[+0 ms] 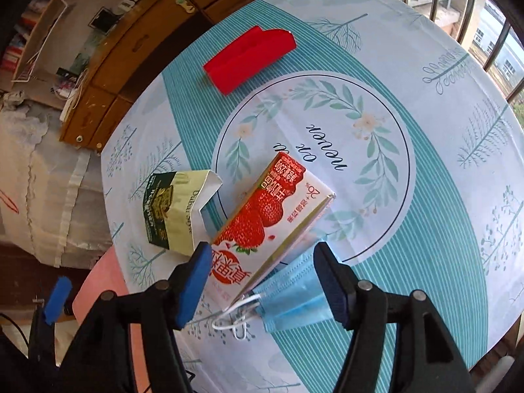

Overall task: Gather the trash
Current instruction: 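Grasp the green chocolate box with the left tool while the right tool grasps the strawberry carton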

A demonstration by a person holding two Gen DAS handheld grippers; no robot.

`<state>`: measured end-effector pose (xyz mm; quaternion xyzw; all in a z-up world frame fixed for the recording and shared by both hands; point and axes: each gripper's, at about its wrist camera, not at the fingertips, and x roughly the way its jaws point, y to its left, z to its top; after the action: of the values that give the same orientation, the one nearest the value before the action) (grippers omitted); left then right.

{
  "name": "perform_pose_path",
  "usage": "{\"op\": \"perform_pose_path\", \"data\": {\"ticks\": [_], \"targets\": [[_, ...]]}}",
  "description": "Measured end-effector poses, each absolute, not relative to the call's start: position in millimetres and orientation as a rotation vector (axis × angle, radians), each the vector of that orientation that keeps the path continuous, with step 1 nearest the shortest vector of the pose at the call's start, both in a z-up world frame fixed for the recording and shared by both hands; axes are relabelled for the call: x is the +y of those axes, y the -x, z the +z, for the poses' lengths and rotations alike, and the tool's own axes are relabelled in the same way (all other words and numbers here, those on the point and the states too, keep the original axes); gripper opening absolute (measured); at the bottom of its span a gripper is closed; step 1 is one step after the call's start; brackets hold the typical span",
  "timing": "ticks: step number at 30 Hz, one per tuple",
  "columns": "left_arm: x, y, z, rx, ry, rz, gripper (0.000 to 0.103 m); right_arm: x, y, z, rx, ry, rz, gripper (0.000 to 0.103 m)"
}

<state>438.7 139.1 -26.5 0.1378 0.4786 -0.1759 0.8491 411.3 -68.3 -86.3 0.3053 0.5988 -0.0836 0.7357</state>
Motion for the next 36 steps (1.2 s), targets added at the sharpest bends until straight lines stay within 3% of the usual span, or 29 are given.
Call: {"op": "perform_pose_path", "data": {"ticks": [9,30,36], "targets": [[142,-461,-45,1.095,-0.256,-0.38,0.091,-60,-437,-118,1.372,-0.715,-0.334,0.072],[129,-494,-77,1.282,-0.166,-0.354,0.092,-92,-418,-111,1.32,-0.772,-0.283,0.065],[126,-512,-89,1.361,-0.034,-0.244,0.099,-105,-418,-102,1.289,-0.745,-0.26,0.064]]}}
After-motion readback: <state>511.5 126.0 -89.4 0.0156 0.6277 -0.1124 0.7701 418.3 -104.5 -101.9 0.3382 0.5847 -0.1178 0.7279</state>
